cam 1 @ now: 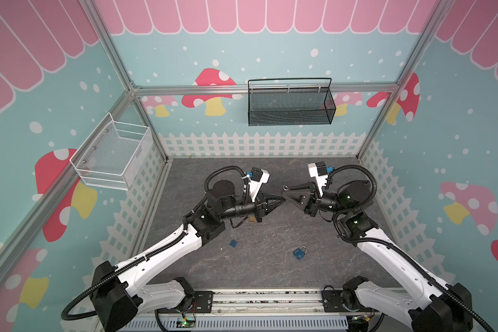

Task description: Unlock with the key

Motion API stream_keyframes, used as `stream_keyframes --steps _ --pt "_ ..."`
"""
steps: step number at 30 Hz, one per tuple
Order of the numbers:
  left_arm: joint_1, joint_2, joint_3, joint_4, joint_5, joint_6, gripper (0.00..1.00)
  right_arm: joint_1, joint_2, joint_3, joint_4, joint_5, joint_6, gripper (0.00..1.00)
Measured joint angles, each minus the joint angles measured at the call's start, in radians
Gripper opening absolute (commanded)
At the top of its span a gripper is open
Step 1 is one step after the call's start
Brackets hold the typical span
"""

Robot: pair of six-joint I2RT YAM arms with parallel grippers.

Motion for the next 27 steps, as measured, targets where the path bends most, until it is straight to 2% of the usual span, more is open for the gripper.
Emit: stream_keyframes --steps 9,15,22,25,27 --pt "0.003 0.002 -0.002 0.001 0.024 0.0 0.0 0.0 0.0 0.008 -0.04 0.015 -0.047 0.0" --pt "0.009 0.002 -0.002 0.002 0.039 0.0 0.01 0.0 0.0 0.009 -0.043 0.014 -0.065 0.0" --pt "0.024 0.011 -0.002 0.017 0.076 -0.005 0.14 0.0 0.001 0.009 -0.043 0.001 -0.073 0.0" --pt "0.027 0.018 -0.002 0.031 0.09 -0.008 0.14 0.0 0.004 0.009 -0.043 -0.009 -0.073 0.0" --pt "0.028 0.021 -0.002 0.039 0.094 -0.008 0.11 0.0 0.006 0.009 -0.043 -0.013 -0.073 0.0"
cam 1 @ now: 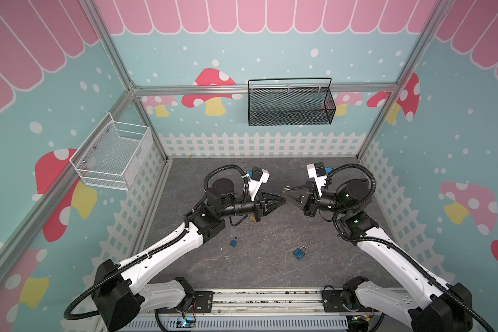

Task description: Unlock with the key

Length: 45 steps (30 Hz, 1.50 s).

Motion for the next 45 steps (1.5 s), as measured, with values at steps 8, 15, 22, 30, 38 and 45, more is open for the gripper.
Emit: stream_keyframes --steps 8,15,22,30,38,45 --pt "0.002 0.0 0.0 0.011 0.01 0.002 0.0 0.0 0.003 0.0 0.003 -0.002 0.0 0.0" --pt "0.0 -0.02 -0.008 -0.007 -0.084 0.095 0.0 0.0 0.011 0.039 -0.069 0.011 -0.039 0.46" --pt "0.003 -0.051 -0.026 -0.089 -0.297 0.29 0.0 -0.001 -0.009 0.098 -0.201 0.068 -0.087 0.7" --pt "-0.018 -0.041 -0.077 -0.061 -0.585 0.568 0.0 -0.001 0.024 0.25 -0.501 0.225 -0.009 0.72" --pt "-0.111 0.096 -0.176 0.202 -0.838 0.964 0.0 -0.001 0.109 0.264 -0.713 0.298 0.167 0.64" --pt "-0.148 0.163 -0.234 0.411 -0.927 1.168 0.0 -0.001 0.13 0.296 -0.86 0.368 0.232 0.61"
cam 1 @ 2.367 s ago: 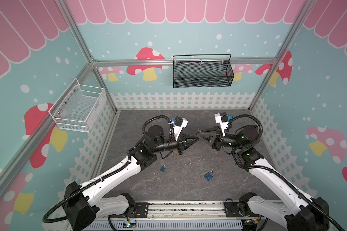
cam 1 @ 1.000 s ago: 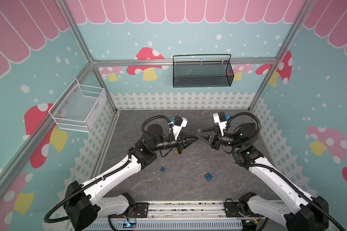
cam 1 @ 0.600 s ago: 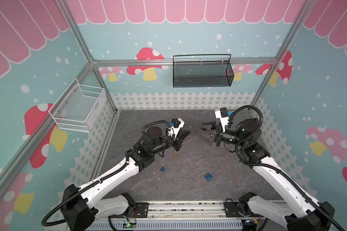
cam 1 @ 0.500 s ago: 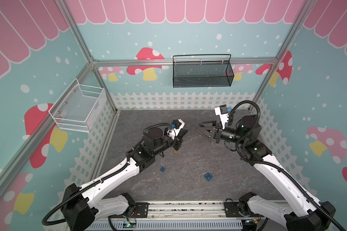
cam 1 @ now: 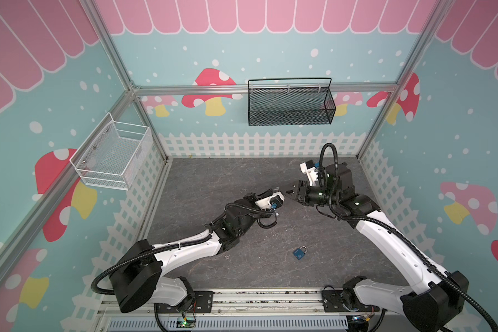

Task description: Unlock with the key

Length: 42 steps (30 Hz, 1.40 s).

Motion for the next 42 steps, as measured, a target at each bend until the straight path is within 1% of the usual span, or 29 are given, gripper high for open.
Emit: stream_keyframes --steps 5,11,15,17,21,29,35,40,42 --pt "-0.025 0.008 -0.031 0.127 -0.023 0.101 0.0 0.0 0.004 0.004 -0.004 -0.005 0.047 0.55" --pt "-0.05 0.021 -0.039 0.18 -0.026 0.176 0.0 0.0 0.028 0.02 -0.004 -0.018 0.087 0.45" --pt "-0.054 0.023 -0.039 0.202 -0.027 0.204 0.0 0.0 0.035 0.021 -0.003 -0.026 0.105 0.34" --pt "-0.057 0.026 -0.039 0.205 -0.03 0.217 0.0 0.0 0.035 0.021 0.0 -0.026 0.113 0.33" --pt "-0.062 0.038 -0.039 0.217 -0.037 0.246 0.0 0.0 0.036 0.021 0.002 -0.029 0.122 0.24" --pt "-0.065 0.042 -0.032 0.211 -0.048 0.274 0.0 0.0 0.039 0.018 0.019 -0.048 0.137 0.13" --pt "-0.065 0.042 -0.027 0.2 -0.053 0.282 0.0 -0.005 0.042 0.012 0.027 -0.045 0.143 0.0" --pt "-0.064 0.037 -0.016 0.167 -0.054 0.275 0.0 -0.005 0.042 0.011 0.034 -0.043 0.147 0.0" --pt "-0.064 0.02 -0.004 0.121 -0.053 0.258 0.1 -0.005 0.042 0.011 0.041 -0.045 0.148 0.0"
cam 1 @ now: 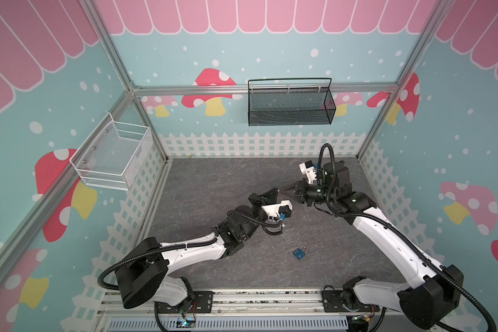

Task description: Unlock with the key

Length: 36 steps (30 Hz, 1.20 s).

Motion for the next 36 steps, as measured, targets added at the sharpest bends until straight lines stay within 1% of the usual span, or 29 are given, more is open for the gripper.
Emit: stream_keyframes --steps 2,3,4,6,10,13,15,19,22,24,28,32,36 --pt "0.0 -0.019 0.01 -0.047 0.005 -0.023 0.25 -0.001 0.0 0.0 0.015 -0.001 0.0 0.0" --pt "-0.001 -0.031 0.013 -0.073 0.01 -0.042 0.33 -0.003 0.0 0.0 0.027 -0.002 0.0 0.0" --pt "-0.001 -0.044 0.013 -0.1 0.017 -0.055 0.39 -0.007 -0.001 0.0 0.035 -0.005 -0.001 0.0" --pt "-0.001 -0.076 0.013 -0.161 0.031 -0.105 0.43 -0.027 -0.005 -0.002 0.059 -0.016 0.0 0.0" --pt "0.007 -0.144 0.026 -0.299 0.092 -0.241 0.45 -0.092 -0.031 -0.046 0.129 -0.041 -0.002 0.0" --pt "0.014 -0.181 0.054 -0.389 0.143 -0.398 0.47 -0.132 -0.054 -0.103 0.192 -0.055 -0.022 0.0" --pt "0.024 -0.197 0.079 -0.431 0.181 -0.557 0.5 -0.138 -0.067 -0.146 0.24 -0.065 -0.051 0.0" --pt "0.048 -0.2 0.133 -0.454 0.248 -0.904 0.51 -0.138 -0.093 -0.255 0.385 -0.096 -0.096 0.0" --pt "0.064 -0.199 0.139 -0.406 0.284 -1.187 0.51 -0.137 -0.113 -0.347 0.531 -0.129 -0.107 0.0" --pt "0.076 -0.198 0.126 -0.344 0.304 -1.374 0.5 -0.131 -0.132 -0.397 0.618 -0.137 -0.12 0.0" --pt "0.089 -0.174 0.106 -0.227 0.332 -1.65 0.5 -0.109 -0.167 -0.451 0.766 -0.143 -0.131 0.0" --pt "0.089 -0.11 0.105 -0.098 0.379 -1.838 0.49 -0.093 -0.18 -0.47 0.896 -0.147 -0.129 0.0" --pt "0.084 -0.066 0.105 -0.038 0.413 -1.923 0.45 -0.085 -0.189 -0.485 0.99 -0.143 -0.121 0.0"
